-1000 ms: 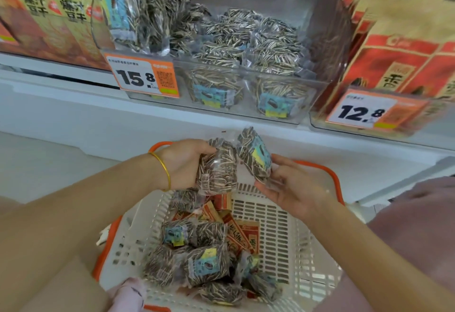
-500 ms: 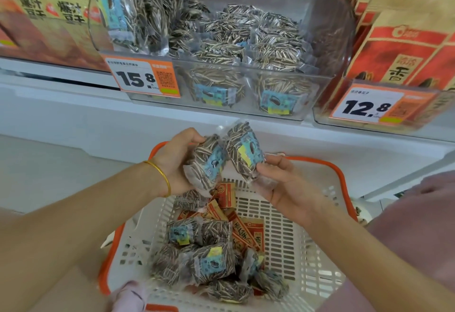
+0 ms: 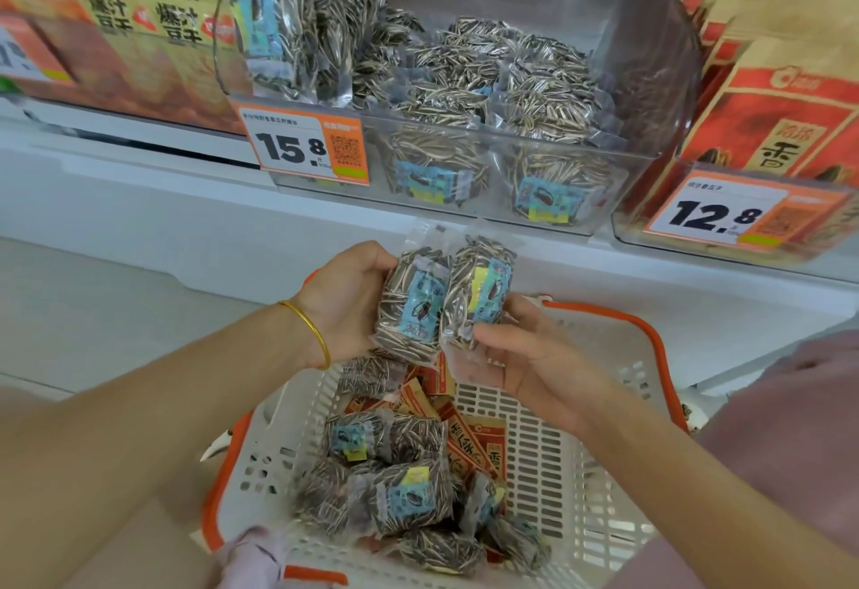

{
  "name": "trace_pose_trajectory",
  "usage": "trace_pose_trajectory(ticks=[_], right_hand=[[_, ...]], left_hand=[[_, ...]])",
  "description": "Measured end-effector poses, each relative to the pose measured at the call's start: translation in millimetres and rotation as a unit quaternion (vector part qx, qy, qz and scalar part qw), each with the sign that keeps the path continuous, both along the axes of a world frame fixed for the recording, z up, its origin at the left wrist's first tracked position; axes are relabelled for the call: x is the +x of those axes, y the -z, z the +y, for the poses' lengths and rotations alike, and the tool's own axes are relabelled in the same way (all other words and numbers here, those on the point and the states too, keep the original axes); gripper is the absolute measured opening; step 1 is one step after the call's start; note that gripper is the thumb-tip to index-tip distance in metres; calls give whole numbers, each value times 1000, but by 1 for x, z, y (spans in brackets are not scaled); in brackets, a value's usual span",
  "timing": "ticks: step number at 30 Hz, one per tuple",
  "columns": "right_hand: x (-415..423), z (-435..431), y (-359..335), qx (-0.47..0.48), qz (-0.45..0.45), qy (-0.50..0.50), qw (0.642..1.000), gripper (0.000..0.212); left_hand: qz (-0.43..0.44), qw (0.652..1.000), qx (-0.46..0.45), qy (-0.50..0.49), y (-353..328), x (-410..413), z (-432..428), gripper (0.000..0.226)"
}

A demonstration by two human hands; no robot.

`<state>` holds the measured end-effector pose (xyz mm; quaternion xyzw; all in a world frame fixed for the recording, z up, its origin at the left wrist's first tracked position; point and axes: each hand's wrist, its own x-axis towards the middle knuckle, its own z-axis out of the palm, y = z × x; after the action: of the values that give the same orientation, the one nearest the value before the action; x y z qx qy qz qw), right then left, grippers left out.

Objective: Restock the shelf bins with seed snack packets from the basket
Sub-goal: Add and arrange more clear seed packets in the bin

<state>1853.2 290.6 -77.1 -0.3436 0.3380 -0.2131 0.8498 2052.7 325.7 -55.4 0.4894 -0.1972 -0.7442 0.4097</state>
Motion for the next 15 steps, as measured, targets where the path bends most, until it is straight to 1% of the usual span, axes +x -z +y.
trace_pose_trajectory(ticks=[2, 3, 5, 6, 8, 10, 11, 13, 15], right_hand=[[0, -1, 1, -3, 1, -3, 1000, 61], [-1, -1, 2, -5, -1, -7, 1000, 65], [-2, -1, 2, -21, 3, -9, 1000, 73], [-2, -2, 3, -38, 12, -3, 999, 71], [-2, -3, 1, -100, 49, 8, 994, 64], [-3, -6, -1, -174, 88, 16, 981, 58], [-4, -7, -2, -203, 104, 20, 973, 56], [-4, -9, -5, -257, 138, 16, 956, 54], [-4, -11, -11, -310, 180, -11, 933, 52]], left_hand=[[-18, 999, -30, 11, -6, -1, 3, 33], [-32, 998, -42, 18, -7, 0, 4, 33], [-91, 993, -51, 46, -7, 1, 5, 48], [-117, 990, -48, 64, -9, 1, 6, 52], [-186, 979, -31, 75, -11, 2, 6, 45], [-231, 969, -14, 82, -11, 5, 6, 44], [-244, 966, -10, 83, -11, 7, 6, 39], [-274, 960, -2, 64, -12, 10, 5, 19], [-290, 955, 8, 61, -15, 10, 6, 9]])
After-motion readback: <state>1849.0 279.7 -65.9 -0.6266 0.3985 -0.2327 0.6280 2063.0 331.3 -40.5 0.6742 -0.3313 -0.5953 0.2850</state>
